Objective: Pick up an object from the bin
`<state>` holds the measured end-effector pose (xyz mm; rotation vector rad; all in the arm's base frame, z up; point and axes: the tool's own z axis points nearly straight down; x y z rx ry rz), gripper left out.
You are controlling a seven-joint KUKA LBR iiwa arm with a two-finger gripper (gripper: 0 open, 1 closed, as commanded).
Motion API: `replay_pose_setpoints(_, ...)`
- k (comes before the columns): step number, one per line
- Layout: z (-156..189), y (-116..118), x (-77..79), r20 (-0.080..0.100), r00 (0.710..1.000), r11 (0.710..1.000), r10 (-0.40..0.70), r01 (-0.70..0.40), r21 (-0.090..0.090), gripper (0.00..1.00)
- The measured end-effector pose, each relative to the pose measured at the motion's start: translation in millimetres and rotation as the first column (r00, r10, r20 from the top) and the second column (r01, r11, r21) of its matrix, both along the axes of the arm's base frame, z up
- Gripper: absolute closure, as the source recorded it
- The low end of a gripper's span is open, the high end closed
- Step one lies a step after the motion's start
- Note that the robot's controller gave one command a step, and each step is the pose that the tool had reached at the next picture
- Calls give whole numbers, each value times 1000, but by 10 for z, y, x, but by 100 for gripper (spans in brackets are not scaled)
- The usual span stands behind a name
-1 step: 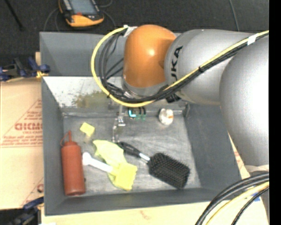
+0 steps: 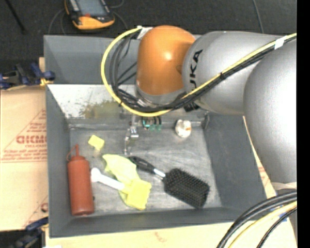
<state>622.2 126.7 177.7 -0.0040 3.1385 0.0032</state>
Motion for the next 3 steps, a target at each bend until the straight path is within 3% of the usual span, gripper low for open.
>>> replay_pose_setpoints(1,-339,-39,-288,7,998,998,61,-61,-2,0)
replay_pose_setpoints(2,-557,211,-456,2,870,870,494,-494,-2,100)
replay_pose_setpoints(3,-557,211,-457,2,871,871,491,-491,-1,0)
